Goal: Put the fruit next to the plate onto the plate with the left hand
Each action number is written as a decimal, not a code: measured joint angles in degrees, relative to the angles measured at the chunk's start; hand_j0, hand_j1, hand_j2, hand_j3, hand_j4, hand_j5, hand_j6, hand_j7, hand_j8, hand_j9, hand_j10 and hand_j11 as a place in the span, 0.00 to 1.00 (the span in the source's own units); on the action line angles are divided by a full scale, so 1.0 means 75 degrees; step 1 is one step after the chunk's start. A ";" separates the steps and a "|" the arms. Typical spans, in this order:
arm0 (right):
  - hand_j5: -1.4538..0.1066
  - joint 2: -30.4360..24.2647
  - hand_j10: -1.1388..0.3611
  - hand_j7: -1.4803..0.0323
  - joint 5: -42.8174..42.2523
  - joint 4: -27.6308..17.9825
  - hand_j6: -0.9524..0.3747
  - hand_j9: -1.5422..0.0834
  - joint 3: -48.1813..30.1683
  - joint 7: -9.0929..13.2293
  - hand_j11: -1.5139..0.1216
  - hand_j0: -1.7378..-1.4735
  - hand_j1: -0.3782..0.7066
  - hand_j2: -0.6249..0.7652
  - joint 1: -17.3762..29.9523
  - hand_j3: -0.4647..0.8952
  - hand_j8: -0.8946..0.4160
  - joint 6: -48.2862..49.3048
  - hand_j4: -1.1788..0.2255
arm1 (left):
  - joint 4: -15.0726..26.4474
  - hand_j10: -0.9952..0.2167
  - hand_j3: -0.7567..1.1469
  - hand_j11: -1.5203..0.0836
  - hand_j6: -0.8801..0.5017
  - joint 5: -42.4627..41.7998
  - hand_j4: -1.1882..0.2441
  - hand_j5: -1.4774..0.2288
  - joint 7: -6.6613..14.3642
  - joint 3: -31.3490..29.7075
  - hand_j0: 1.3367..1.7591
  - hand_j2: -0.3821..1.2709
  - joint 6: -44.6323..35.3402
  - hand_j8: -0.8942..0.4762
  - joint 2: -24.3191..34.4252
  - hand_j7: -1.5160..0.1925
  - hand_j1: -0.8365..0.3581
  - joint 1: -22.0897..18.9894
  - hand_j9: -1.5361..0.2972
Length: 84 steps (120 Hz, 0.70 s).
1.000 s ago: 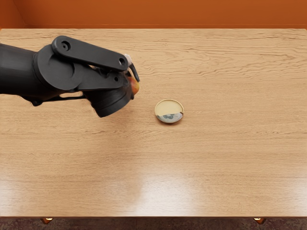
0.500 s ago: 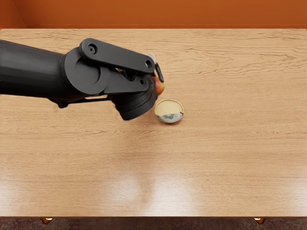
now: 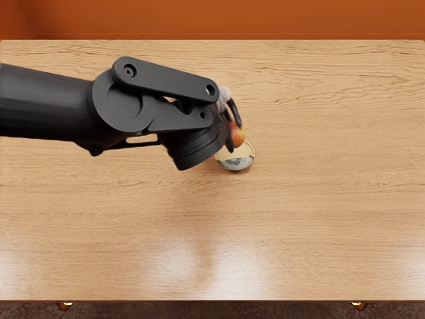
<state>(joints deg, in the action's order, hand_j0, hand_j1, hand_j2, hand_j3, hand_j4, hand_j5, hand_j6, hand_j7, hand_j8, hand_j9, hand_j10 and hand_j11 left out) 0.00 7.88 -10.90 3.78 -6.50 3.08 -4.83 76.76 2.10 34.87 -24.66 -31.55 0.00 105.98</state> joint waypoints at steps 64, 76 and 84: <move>0.90 0.0000 0.74 0.95 0.0001 0.0000 0.69 0.92 0.0000 0.0000 0.90 0.30 0.07 0.44 0.0001 0.34 0.66 0.0000 0.81 | -0.0195 0.37 0.40 0.50 0.33 0.0056 0.45 0.44 0.0016 0.0210 0.76 0.43 0.0105 0.33 0.0000 0.46 0.49 -0.0227 0.44; 0.90 0.0000 0.74 0.95 0.0003 0.0000 0.69 0.92 0.0000 0.0000 0.90 0.30 0.07 0.44 0.0000 0.34 0.66 0.0000 0.81 | -0.0247 0.45 0.40 0.57 0.36 0.0058 0.52 0.51 0.0017 0.0266 0.76 0.37 0.0086 0.37 0.0000 0.54 0.57 -0.0301 0.51; 0.90 0.0000 0.74 0.95 0.0002 0.0000 0.69 0.92 0.0000 0.0000 0.90 0.30 0.07 0.44 0.0000 0.34 0.66 0.0000 0.81 | -0.0286 0.49 0.40 0.62 0.38 0.0058 0.55 0.55 0.0018 0.0354 0.76 0.34 0.0080 0.39 0.0000 0.58 0.61 -0.0347 0.55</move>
<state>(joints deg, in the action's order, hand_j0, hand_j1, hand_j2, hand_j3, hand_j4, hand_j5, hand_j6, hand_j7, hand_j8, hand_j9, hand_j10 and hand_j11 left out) 0.00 7.90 -10.90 3.78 -6.50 3.08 -4.83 74.61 2.54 35.00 -22.01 -30.96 0.00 103.38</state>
